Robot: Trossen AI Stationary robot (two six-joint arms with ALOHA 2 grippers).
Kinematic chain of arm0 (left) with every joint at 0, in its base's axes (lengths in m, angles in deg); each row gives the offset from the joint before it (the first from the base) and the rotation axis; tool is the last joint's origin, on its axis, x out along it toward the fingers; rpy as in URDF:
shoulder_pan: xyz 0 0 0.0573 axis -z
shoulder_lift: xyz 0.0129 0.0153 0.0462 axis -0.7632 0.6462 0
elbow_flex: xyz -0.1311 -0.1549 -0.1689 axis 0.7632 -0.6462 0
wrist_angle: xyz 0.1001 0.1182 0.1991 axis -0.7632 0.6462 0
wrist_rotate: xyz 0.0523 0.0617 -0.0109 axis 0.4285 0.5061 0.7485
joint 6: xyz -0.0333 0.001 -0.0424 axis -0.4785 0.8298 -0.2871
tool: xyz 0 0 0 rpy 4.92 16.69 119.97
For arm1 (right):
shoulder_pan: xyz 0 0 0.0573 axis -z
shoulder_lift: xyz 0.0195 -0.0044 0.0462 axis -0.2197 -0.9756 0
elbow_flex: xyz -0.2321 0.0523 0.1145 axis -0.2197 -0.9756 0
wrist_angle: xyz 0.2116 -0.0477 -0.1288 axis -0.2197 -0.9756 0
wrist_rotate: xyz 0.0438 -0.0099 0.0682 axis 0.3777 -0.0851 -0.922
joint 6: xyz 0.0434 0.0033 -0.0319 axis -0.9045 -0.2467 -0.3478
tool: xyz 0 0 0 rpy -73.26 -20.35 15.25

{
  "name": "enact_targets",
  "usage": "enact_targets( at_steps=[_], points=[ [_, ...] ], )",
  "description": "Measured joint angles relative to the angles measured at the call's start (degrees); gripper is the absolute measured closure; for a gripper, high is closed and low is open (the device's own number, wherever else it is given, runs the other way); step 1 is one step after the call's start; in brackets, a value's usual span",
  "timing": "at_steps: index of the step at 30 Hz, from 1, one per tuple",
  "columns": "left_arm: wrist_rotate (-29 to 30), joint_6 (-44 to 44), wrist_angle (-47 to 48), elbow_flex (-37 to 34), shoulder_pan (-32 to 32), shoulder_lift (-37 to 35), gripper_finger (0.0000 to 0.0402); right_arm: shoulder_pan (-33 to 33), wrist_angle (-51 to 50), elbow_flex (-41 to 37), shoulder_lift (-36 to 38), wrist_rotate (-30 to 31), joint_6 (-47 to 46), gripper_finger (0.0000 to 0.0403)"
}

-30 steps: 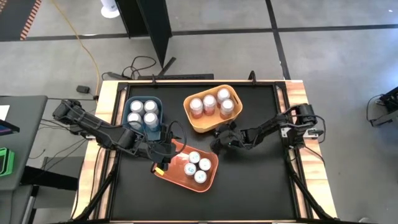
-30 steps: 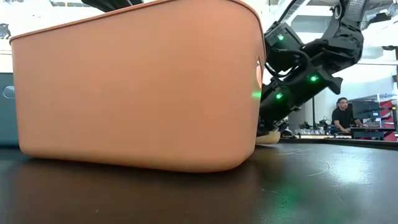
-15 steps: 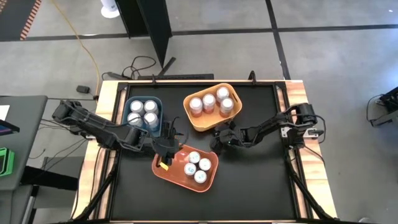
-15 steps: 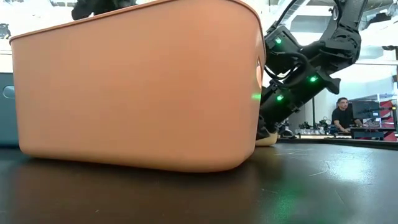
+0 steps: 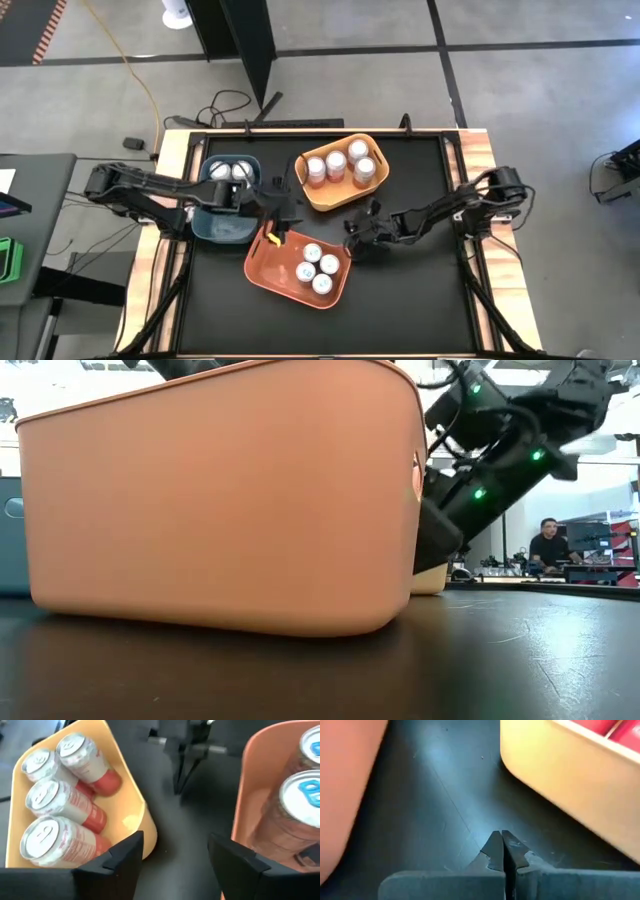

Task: Sort soda cans
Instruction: Move the yellow bin

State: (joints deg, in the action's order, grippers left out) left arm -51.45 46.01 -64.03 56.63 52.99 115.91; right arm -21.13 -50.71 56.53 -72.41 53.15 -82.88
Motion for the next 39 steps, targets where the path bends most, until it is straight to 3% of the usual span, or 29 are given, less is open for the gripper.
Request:
enact_targets(
  at_steps=[7,14,19,26,39],
  points=[
    [-8.10,0.16,0.01,0.00,-4.93,0.00,0.0263,-1.82,-11.32,-0.04,11.10,0.25,4.18,0.0399],
    [-12.14,0.05,-0.34,0.00,-7.07,0.00,0.0388,-1.65,-15.09,-0.04,21.78,1.63,10.37,0.0399],
    [-12.24,-0.40,-1.97,0.00,-8.39,1.26,0.0400,-1.56,-15.38,-0.04,27.15,1.63,15.24,0.0399],
    [-12.20,1.39,-0.04,3.87,-9.42,9.07,0.0401,-1.17,-15.70,-0.04,32.67,2.68,18.66,0.0399],
    [-11.31,-1.40,3.37,9.77,-10.92,17.86,0.0401,-1.08,-18.02,-0.07,33.57,3.07,19.04,0.0399]
  ],
)
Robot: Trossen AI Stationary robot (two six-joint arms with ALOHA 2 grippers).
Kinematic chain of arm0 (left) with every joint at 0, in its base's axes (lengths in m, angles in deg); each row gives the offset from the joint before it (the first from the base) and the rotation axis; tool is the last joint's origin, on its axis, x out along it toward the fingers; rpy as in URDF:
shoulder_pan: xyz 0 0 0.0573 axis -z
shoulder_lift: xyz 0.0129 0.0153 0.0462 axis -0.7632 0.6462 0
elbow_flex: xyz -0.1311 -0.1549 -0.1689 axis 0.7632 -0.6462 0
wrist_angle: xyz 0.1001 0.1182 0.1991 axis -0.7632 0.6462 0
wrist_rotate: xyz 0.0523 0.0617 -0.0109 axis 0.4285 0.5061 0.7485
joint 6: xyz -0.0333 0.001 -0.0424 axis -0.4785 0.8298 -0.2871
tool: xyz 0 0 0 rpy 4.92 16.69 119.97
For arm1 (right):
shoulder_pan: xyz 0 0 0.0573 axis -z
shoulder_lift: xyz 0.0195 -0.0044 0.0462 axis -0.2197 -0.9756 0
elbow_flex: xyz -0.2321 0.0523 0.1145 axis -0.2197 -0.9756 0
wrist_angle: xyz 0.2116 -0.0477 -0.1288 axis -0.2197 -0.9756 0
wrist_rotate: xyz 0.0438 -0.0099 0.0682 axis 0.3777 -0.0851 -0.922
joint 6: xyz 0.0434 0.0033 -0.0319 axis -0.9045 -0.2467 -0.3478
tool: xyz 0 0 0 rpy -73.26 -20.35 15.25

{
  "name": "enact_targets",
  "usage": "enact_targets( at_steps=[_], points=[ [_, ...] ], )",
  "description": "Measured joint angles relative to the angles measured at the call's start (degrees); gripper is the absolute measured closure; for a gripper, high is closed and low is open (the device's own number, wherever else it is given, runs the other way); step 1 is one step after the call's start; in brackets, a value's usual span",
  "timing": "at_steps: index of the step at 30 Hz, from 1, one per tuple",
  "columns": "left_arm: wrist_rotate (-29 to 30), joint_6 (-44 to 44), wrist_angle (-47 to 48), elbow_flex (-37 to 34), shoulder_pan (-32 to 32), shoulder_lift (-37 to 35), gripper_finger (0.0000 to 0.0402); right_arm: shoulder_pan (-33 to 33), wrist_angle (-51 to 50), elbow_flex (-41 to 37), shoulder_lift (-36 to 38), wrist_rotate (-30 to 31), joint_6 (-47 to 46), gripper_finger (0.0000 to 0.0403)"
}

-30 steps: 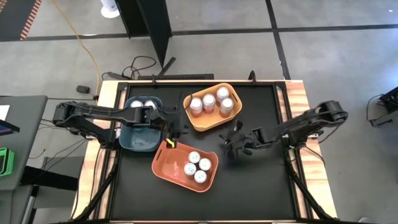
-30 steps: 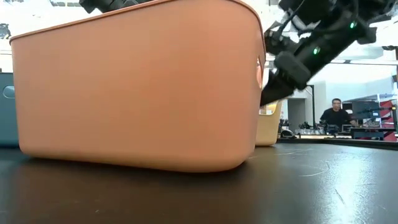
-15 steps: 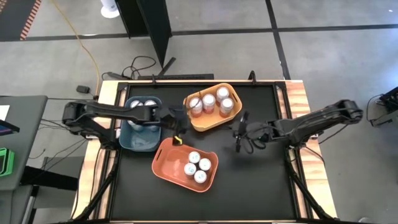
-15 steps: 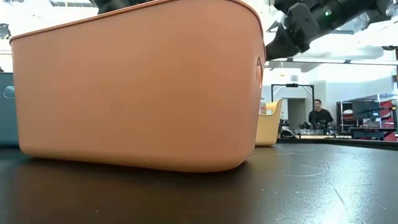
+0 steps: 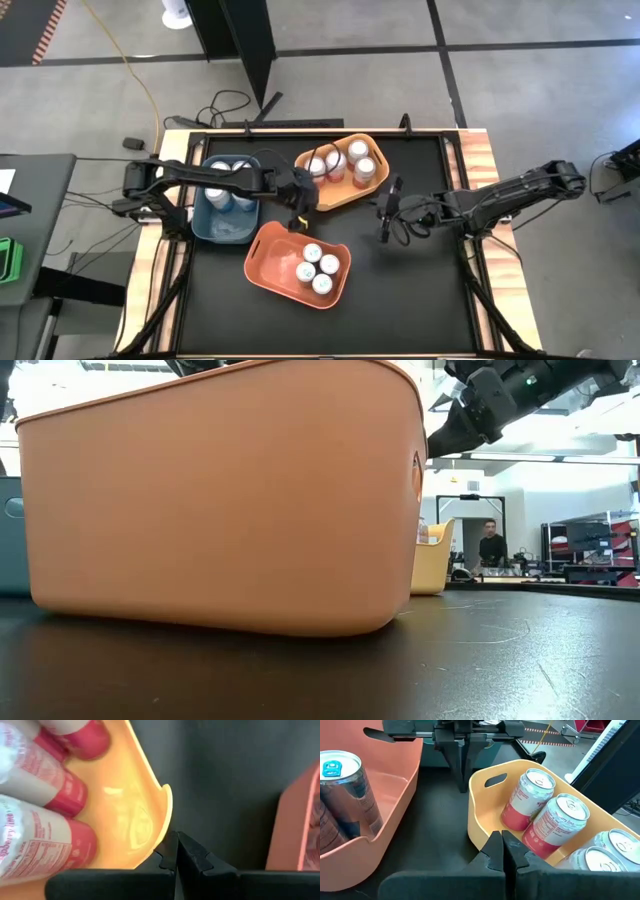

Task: Sort soda cans
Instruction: Move the yellow bin, then move the orange bin

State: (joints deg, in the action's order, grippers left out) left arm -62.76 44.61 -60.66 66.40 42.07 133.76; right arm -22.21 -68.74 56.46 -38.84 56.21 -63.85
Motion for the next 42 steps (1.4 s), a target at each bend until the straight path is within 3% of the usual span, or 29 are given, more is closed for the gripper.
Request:
enact_targets(
  at_steps=[33,42],
  points=[
    [6.63,-5.42,3.77,0.00,-9.33,-0.35,0.0401,0.00,-1.18,-0.02,-0.02,0.00,-0.52,0.0399],
    [4.57,-3.73,7.17,-0.02,-8.67,-0.63,0.0401,0.00,-1.35,-0.02,-0.02,0.00,-0.57,0.0399]
  ],
)
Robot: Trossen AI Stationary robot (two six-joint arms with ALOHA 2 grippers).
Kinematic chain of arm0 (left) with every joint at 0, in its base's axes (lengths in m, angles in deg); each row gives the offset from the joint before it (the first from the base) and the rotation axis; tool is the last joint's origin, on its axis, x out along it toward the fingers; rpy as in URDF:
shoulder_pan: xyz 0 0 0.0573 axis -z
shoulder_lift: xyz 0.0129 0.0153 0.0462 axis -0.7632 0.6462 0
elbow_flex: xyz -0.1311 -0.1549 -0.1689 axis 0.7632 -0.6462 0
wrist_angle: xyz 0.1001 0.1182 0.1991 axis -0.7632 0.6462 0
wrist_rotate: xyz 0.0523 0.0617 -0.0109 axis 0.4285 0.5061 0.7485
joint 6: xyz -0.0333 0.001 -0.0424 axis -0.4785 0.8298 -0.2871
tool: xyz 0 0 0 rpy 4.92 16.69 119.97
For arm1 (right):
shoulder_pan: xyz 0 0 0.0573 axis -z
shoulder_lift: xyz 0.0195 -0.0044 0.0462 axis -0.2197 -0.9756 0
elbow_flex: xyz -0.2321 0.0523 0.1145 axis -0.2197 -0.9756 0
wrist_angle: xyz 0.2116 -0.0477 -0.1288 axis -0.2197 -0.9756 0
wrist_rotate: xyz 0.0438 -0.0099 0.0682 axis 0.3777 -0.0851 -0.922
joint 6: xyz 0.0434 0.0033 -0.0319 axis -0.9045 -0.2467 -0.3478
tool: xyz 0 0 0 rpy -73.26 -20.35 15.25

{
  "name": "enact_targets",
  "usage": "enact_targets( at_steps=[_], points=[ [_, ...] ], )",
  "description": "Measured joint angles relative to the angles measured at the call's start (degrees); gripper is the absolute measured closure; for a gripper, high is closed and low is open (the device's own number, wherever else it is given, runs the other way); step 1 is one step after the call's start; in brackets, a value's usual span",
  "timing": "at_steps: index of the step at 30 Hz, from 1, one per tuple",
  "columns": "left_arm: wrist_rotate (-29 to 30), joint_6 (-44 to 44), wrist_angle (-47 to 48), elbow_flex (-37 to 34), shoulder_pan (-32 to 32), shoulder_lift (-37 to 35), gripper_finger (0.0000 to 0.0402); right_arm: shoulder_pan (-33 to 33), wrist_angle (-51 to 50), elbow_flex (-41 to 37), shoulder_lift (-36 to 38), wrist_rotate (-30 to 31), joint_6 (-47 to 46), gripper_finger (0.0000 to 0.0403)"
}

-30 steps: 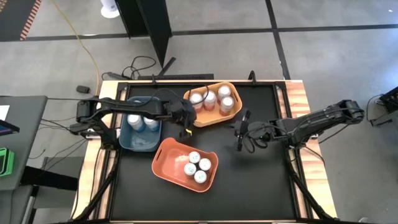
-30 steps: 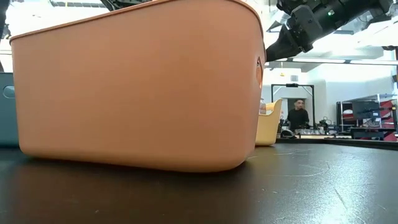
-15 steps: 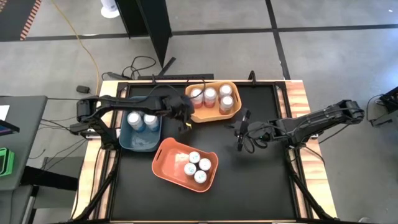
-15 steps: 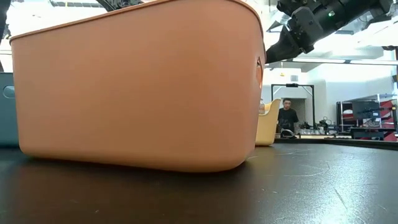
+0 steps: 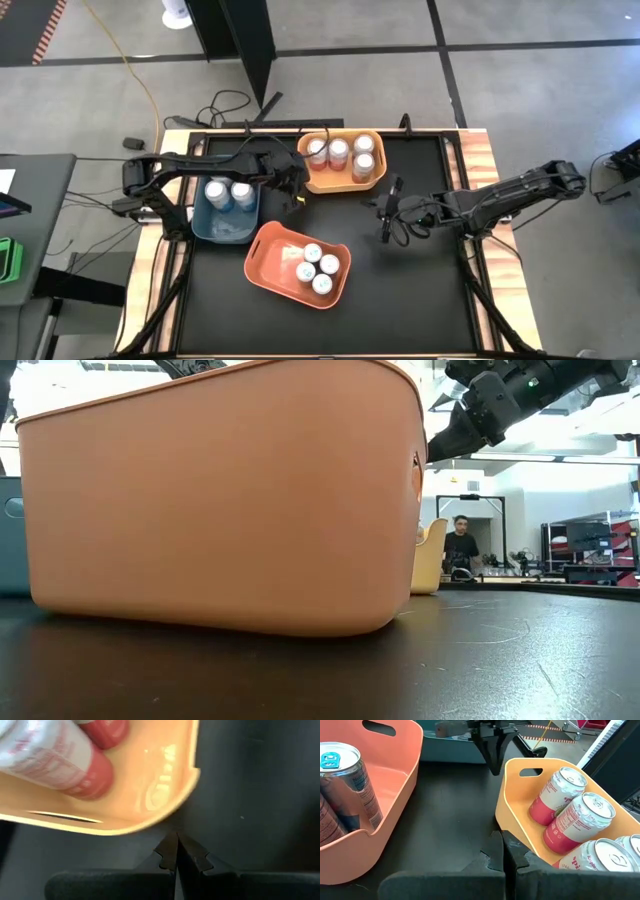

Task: Sort soda cans
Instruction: Move the orange bin

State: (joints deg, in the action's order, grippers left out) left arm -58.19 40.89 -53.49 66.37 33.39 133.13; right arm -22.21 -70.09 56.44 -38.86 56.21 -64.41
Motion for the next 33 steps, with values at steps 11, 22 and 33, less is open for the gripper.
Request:
enact_targets(
  at_steps=[11,22,33],
  points=[
    [0.38,-0.08,3.19,0.00,4.92,-6.63,0.0401,0.00,-0.21,0.00,-0.02,0.00,0.11,0.0399],
    [2.26,-7.45,14.22,0.00,20.06,-22.56,0.0401,-1.53,0.26,0.00,-0.02,-3.40,0.60,0.0399],
    [6.10,-31.61,25.97,-1.28,40.24,-25.83,0.0401,-9.98,5.50,-0.02,-1.46,-6.29,-0.54,0.0399]
  ],
)
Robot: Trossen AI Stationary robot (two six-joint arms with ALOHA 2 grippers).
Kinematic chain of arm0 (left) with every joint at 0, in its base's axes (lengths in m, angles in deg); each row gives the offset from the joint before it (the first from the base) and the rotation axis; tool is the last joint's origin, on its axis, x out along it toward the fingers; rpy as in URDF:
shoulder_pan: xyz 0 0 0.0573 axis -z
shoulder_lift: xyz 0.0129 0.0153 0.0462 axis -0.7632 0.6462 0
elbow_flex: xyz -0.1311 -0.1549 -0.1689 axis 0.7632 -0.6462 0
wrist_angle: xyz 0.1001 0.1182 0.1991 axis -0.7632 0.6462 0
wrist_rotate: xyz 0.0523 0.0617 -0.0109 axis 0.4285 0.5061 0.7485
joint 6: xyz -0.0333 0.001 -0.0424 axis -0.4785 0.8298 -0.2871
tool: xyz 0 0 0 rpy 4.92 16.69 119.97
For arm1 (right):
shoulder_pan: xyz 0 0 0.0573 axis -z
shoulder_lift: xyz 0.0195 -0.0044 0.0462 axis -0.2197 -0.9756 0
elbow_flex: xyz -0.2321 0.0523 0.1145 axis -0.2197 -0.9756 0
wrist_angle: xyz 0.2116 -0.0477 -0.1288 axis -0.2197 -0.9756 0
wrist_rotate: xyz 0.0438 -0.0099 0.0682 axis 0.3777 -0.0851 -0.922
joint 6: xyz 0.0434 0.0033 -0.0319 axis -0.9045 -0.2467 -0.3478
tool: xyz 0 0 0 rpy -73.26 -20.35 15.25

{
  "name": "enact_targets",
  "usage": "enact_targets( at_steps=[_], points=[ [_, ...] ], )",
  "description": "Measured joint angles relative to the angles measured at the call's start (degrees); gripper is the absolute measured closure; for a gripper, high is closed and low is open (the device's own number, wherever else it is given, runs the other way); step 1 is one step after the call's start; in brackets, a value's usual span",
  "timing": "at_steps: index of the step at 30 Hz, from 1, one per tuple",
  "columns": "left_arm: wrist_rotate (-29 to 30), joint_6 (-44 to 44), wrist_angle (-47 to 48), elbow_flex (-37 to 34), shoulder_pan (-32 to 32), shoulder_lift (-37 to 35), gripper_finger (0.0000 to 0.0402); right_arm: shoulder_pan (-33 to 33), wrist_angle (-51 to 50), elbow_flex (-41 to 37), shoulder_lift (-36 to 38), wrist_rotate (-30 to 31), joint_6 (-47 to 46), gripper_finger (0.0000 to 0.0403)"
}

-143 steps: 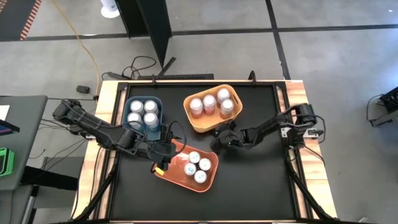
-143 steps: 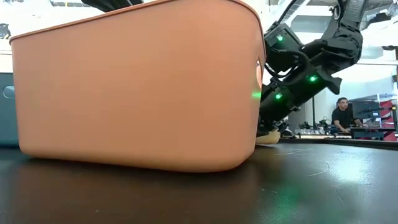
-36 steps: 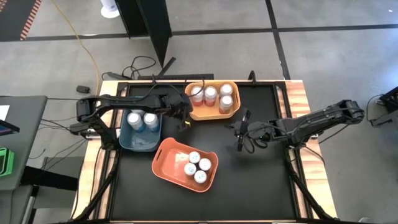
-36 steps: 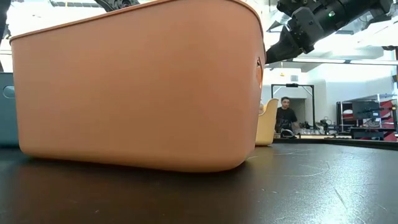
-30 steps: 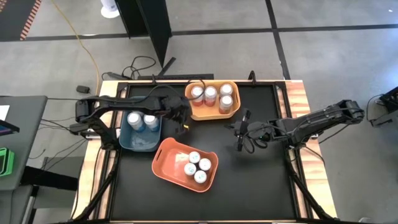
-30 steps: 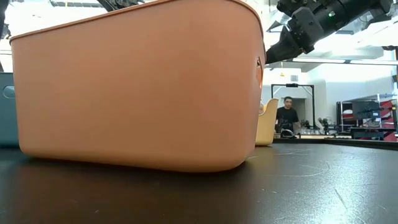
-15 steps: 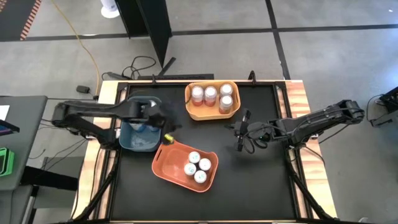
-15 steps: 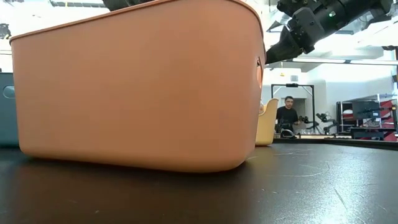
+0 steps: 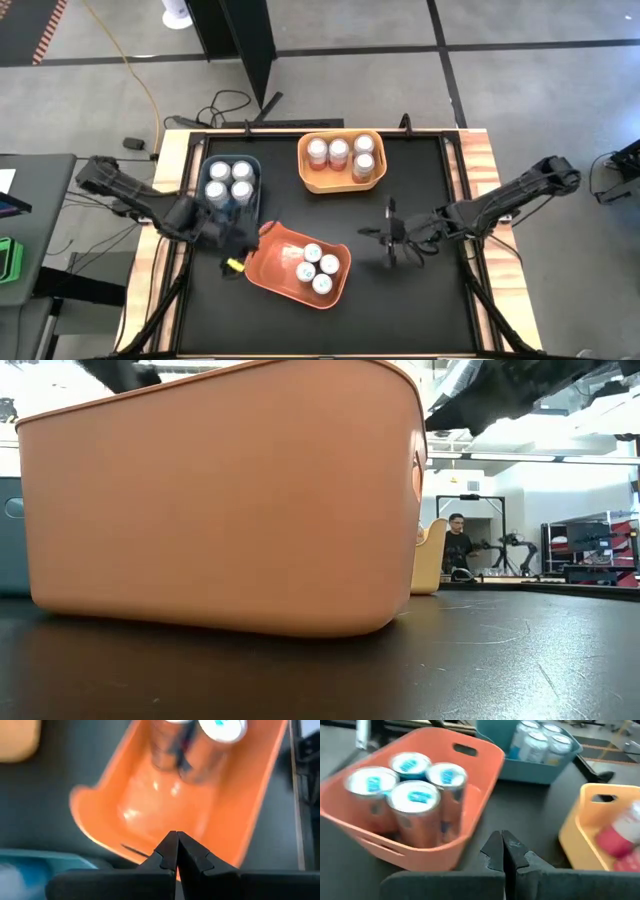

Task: Sort soda cans
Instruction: Move the orange bin

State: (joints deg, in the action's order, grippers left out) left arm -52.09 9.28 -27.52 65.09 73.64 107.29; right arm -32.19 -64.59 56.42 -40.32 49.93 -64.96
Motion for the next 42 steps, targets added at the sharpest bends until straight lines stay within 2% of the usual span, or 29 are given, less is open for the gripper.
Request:
enact_targets(
  at_steps=[6,9,14,21,27,42],
  points=[
    [0.13,-19.42,5.55,-0.22,10.37,0.03,0.0401,-3.83,1.58,0.02,-1.50,-0.01,-1.47,0.0399],
    [0.06,-28.58,8.01,-0.22,13.61,1.58,0.0401,-5.24,1.27,0.02,-1.74,0.03,-1.76,0.0399],
    [-2.30,-35.66,9.50,-0.22,16.44,7.91,0.0401,-7.28,1.27,0.02,-1.89,0.02,-2.56,0.0399],
    [-3.25,-36.67,8.68,-0.25,14.97,18.24,0.0401,-9.48,1.27,0.02,-1.89,0.04,-2.58,0.0399],
    [-2.79,-32.09,1.36,-0.22,12.33,23.95,0.0401,-10.32,1.23,0.02,-1.89,0.04,-2.52,0.0399],
    [4.37,-19.11,-12.20,-0.22,4.95,25.51,0.0401,-12.51,0.18,0.02,-1.87,0.13,-2.49,0.0399]
  ],
)
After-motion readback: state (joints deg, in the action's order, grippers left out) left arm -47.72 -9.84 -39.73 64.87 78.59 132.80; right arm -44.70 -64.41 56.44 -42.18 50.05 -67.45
